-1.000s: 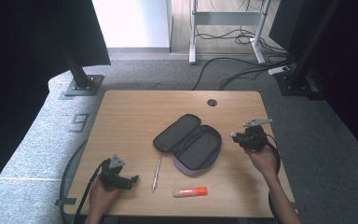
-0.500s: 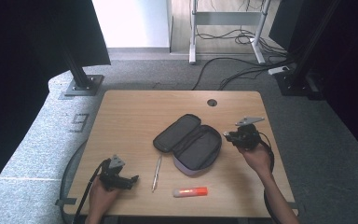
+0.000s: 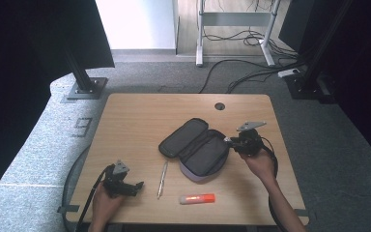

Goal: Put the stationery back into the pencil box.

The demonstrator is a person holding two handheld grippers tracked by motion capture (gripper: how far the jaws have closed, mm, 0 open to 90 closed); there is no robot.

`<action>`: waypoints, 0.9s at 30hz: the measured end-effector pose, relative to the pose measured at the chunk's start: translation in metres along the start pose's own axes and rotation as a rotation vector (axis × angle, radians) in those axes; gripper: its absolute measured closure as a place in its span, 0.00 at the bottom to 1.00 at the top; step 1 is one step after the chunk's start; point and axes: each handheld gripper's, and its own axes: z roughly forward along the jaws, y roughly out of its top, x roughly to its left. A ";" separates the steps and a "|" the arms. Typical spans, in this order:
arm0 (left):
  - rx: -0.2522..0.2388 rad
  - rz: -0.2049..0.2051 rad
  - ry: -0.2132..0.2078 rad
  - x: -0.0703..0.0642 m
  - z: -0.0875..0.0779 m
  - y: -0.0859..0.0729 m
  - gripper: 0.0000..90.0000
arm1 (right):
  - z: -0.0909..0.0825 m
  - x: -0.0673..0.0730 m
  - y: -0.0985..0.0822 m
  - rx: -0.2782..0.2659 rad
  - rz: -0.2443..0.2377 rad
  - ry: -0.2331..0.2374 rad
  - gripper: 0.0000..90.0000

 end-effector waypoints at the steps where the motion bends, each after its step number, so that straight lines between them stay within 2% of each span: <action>1: -0.001 0.000 0.000 0.000 0.000 0.000 0.00 | 0.001 0.001 0.001 -0.002 -0.002 0.001 0.79; 27: -0.001 0.000 0.001 0.000 0.000 0.000 0.00 | 0.024 0.032 0.018 0.007 -0.069 0.056 0.79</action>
